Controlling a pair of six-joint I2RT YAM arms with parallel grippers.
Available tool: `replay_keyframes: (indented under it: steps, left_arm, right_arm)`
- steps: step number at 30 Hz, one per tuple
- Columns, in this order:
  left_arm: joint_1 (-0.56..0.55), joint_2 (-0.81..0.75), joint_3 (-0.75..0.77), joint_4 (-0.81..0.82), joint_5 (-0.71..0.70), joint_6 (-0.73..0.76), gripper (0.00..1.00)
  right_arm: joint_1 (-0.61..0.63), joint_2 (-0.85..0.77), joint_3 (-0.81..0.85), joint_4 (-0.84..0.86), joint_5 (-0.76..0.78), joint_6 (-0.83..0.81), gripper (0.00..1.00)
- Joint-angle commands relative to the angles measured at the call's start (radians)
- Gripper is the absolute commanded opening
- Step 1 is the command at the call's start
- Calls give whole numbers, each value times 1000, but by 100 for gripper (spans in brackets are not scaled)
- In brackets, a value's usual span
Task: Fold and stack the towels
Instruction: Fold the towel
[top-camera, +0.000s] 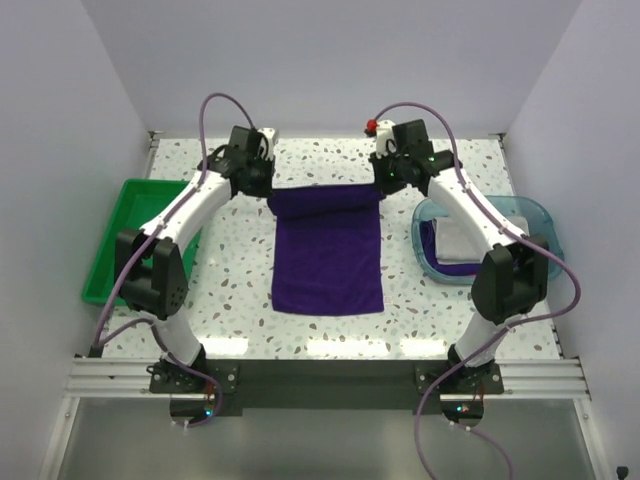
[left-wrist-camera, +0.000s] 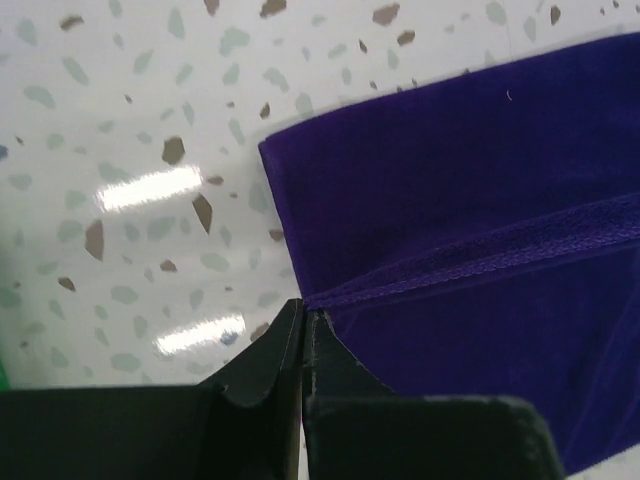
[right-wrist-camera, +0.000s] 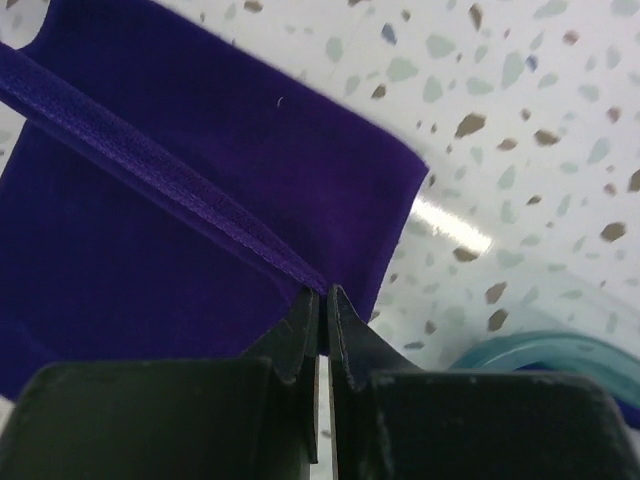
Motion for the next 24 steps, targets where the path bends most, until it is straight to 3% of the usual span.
replay_keyframes:
  steps: [1,10,24]
  left_arm:
    - [42,-110,-126,-89,-57,-54,0]
    - [39,-225,-353,-40,27,-42,0]
    - [38,-266,-283,-178,35,-66,0]
  right_arm:
    - [-22,-87,-72,-165,115,52,0]
    - [12,-205,-284,-216,66,173,0]
    - [21,-270,-280,-276,57,186,0]
